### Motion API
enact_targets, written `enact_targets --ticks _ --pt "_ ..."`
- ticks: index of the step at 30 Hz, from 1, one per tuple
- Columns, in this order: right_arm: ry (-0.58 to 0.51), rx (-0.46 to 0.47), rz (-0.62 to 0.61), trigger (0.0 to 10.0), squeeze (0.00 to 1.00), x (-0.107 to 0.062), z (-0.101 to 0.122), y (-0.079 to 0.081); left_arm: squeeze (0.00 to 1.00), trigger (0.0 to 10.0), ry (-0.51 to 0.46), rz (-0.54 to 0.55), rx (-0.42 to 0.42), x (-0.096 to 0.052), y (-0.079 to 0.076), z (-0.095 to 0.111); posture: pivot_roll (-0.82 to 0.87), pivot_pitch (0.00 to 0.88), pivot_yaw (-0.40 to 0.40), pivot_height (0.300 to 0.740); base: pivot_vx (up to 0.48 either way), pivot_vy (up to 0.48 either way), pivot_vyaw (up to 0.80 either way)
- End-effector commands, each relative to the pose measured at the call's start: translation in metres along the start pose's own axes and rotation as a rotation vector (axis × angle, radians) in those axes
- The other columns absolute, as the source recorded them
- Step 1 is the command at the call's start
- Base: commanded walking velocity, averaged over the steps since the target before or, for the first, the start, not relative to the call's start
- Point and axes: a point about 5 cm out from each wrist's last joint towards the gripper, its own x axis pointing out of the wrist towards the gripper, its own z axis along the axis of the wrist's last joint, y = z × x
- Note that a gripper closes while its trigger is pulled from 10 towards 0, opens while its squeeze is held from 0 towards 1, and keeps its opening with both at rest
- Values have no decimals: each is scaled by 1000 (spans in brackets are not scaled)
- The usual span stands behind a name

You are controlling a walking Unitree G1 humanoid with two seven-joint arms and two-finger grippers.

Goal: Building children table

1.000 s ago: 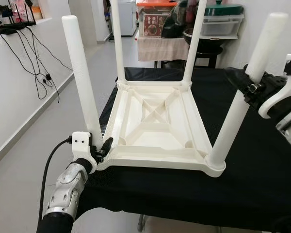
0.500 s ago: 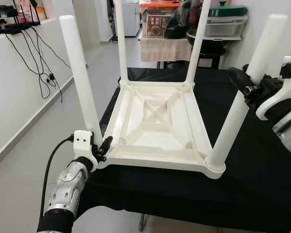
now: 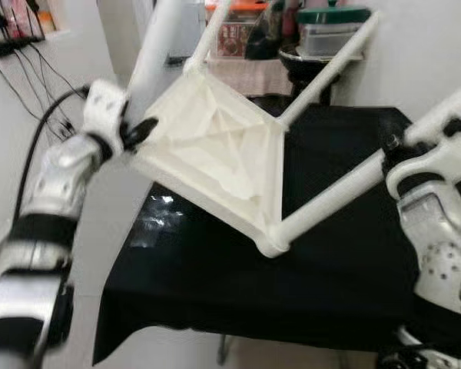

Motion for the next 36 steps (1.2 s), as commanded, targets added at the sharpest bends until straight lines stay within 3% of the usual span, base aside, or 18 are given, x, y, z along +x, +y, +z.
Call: enact_targets --ticks 1,2,3,5,6,8,10,12,13,14,15,16,17,18,24,25,29,36 --pt "638 -194 -261 0 0 -27 -138 -56 0 0 -669 -3 -57 -13 21 165 -31 0 112 740 0 0 0" --pt "694 -210 -289 0 0 -33 -158 -59 0 0 -704 -98 -56 -2 3 189 -36 0 138 740 0 0 0" --pt "694 -210 -289 0 0 -33 -158 -59 0 0 -704 -98 -56 -2 3 189 -36 0 138 740 0 0 0" --pt "766 -240 -337 0 0 -41 -185 -65 0 0 -726 -229 -63 10 -24 211 -48 0 170 740 0 0 0" --pt "766 -240 -337 0 0 -41 -185 -65 0 0 -726 -229 -63 10 -24 211 -48 0 170 740 0 0 0" --pt "832 -249 -363 0 0 -44 -209 -70 0 0 -710 -393 -116 27 -62 213 -35 0 210 740 0 0 0" --pt "832 -249 -363 0 0 -44 -209 -70 0 0 -710 -393 -116 27 -62 213 -35 0 210 740 0 0 0" --pt "865 -229 -395 0 0 -44 -220 -74 0 0 -688 -536 -166 38 -92 208 -42 3 232 740 0 0 0" --pt "865 -229 -395 0 0 -44 -220 -74 0 0 -688 -536 -166 38 -92 208 -42 3 232 740 0 0 0" --pt "872 -210 -421 0 0 -45 -224 -79 0 588 -665 -643 -198 44 -112 200 -43 21 247 740 0 0 0" --pt "874 -178 -452 0 0 -47 -227 -83 169 4706 -645 -749 -232 48 -130 192 -49 39 256 740 0 0 0" --pt "874 -178 -452 0 0 -47 -227 -83 169 4706 -645 -749 -232 48 -130 192 -49 39 256 740 0 0 0" --pt "875 -156 -470 0 0 -49 -229 -86 169 4706 -633 -817 -255 49 -141 187 -49 39 256 740 0 0 0" --pt "855 -127 -520 0 0 -52 -231 -92 1000 10000 -613 -923 -285 51 -154 179 -53 54 262 740 0 0 0" --pt "817 -64 -548 0 0 -53 -233 -94 1000 10000 -598 -994 -293 51 -161 175 -59 70 262 740 0 0 0" --pt "799 -38 -559 10000 976 -52 -233 -94 1000 10000 -595 -1010 -298 50 -161 174 -60 71 259 740 0 0 0" --pt "706 49 -547 10000 1000 -40 -225 -90 1000 10000 -589 -1029 -304 50 -159 169 -63 68 250 740 0 0 0" --pt "571 82 -571 10000 1000 -23 -205 -86 1000 10000 -609 -1075 -315 47 -158 168 -80 55 234 740 0 0 0"
